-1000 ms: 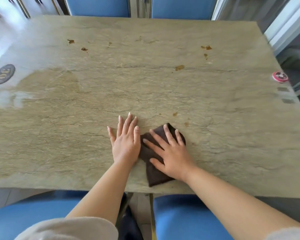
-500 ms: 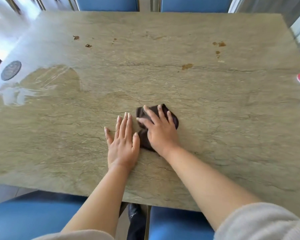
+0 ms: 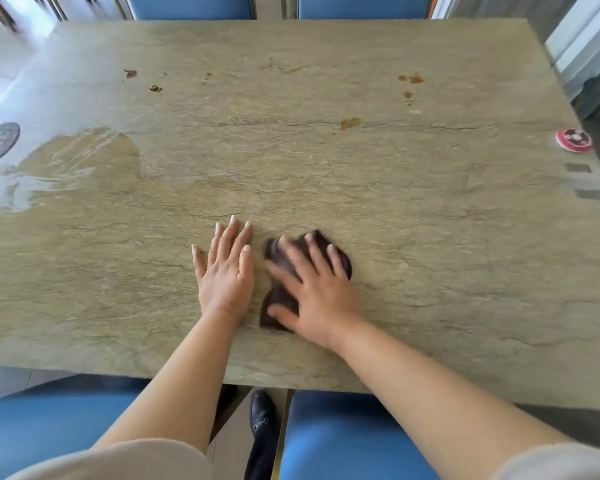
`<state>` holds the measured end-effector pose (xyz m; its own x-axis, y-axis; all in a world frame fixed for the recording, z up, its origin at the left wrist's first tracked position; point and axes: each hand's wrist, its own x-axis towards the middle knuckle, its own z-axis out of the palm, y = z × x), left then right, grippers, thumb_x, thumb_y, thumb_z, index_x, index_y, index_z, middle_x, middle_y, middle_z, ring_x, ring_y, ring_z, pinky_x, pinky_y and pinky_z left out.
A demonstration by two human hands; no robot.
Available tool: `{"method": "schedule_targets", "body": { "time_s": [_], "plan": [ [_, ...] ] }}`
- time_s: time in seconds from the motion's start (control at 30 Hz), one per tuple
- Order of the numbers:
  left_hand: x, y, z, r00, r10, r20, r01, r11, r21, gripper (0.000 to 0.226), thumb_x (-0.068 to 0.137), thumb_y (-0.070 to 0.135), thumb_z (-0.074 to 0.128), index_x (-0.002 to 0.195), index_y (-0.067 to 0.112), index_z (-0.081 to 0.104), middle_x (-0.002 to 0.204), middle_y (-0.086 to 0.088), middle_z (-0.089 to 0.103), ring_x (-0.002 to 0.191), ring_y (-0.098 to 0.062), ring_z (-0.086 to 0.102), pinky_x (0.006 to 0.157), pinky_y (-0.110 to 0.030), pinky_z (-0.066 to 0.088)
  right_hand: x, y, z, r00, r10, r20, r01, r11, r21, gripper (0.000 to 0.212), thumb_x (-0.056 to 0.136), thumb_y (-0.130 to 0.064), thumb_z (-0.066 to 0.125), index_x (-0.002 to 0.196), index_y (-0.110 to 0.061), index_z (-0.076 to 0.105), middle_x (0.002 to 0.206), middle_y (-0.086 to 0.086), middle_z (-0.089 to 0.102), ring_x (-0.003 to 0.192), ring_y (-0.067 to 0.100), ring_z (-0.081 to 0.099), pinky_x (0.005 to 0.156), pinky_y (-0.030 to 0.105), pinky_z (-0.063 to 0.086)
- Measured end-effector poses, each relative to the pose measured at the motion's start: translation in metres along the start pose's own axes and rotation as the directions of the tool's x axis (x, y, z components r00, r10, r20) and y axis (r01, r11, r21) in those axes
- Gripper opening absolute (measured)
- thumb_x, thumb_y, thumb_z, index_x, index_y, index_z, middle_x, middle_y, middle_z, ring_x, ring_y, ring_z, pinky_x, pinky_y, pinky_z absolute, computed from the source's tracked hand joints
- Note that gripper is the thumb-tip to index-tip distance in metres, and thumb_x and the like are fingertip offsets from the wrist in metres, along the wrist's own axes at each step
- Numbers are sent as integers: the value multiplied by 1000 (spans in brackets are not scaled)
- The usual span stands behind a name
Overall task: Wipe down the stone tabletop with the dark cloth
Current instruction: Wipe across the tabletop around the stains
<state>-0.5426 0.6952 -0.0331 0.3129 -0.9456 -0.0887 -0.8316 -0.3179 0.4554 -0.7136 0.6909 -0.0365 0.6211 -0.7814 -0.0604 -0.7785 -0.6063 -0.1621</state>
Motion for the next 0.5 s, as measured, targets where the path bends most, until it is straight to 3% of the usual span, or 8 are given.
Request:
{"method": "schedule_targets", "body": {
  "time_s": [0.1,0.17,0.23,0.33,0.4,0.5],
  "plan": [
    [8,22,3,988,-154,-9,151,978,-146,46,102,29,24,146,30,37,161,13,15,149,-6,-2,119,-40,-13,-34,37,-1,963,-266,44,268,962,-42,61,92,-66,30,149,-47,19,163,-8,0,149,27,-1,118,51,-1],
    [11,46,10,976,-216,10,214,961,-174,47,100,28,28,146,25,37,162,8,10,149,-11,-5,120,-41,-12,-30,72,-4,968,-249,28,250,967,-46,57,93,-65,28,147,-49,21,162,-9,3,150,23,4,119,50,2],
    [8,73,23,987,-152,42,157,978,-134,50,98,27,30,148,28,32,163,10,6,149,-11,-8,119,-45,-14,-12,104,-7,993,-112,-44,112,994,-5,56,92,-64,29,145,-47,30,162,-7,12,148,22,14,118,51,10],
    [0,112,47,991,75,109,-69,996,-56,54,98,31,29,151,35,21,162,16,4,148,-7,-10,115,-53,-18,10,156,-16,974,184,-131,-182,983,32,58,88,-64,31,141,-43,41,159,-4,24,145,25,26,113,58,23],
    [-5,128,63,975,165,146,-172,984,39,54,99,37,25,151,41,13,162,18,-1,148,-10,-15,114,-58,-17,7,197,-22,882,435,-181,-431,900,64,58,88,-64,33,141,-41,42,160,-3,22,145,24,24,114,56,19],
    [-8,135,77,973,186,137,-212,955,205,55,98,43,17,150,47,3,161,18,-10,147,-15,-21,112,-63,-15,-18,221,-25,673,721,-167,-712,692,117,58,92,-59,39,146,-38,34,162,1,12,147,25,13,116,54,11]
  ]
}}
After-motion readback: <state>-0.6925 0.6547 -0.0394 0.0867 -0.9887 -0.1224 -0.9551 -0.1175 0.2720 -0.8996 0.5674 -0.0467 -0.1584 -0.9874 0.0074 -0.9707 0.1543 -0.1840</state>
